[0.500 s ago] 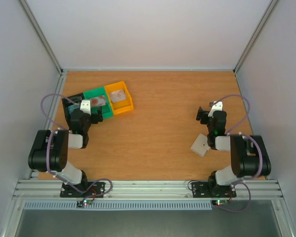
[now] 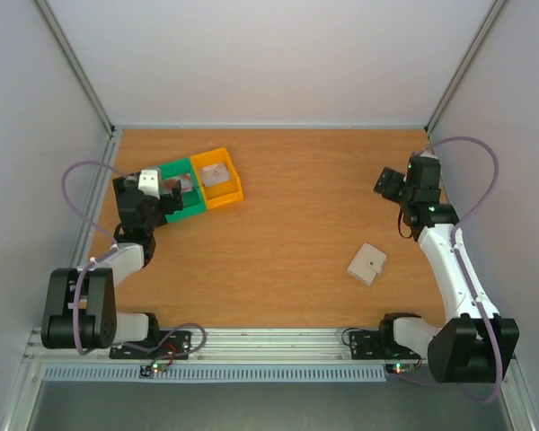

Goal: Take the credit cards out of the card holder

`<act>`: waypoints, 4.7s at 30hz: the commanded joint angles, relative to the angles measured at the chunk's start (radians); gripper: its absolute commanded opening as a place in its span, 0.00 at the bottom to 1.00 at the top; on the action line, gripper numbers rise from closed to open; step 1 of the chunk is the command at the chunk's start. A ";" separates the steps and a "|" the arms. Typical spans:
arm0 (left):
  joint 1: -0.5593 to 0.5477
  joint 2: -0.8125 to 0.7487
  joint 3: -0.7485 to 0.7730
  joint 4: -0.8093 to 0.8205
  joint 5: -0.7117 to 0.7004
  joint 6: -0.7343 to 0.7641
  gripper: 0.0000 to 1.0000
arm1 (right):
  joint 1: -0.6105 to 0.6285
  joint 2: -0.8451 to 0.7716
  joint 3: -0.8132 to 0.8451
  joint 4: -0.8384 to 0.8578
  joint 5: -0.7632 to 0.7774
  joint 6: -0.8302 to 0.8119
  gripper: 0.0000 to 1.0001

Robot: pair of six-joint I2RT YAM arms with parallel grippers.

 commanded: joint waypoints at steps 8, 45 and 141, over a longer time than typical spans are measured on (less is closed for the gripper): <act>0.005 -0.116 0.316 -0.630 0.086 0.202 0.99 | 0.016 -0.004 -0.091 -0.676 -0.059 0.286 0.99; -0.006 0.011 0.596 -1.037 0.195 0.242 0.99 | 0.191 0.379 -0.220 -0.431 -0.100 0.451 0.99; -0.444 0.150 1.119 -1.492 0.677 0.046 0.99 | 0.934 0.227 0.356 -0.170 -0.028 0.120 0.64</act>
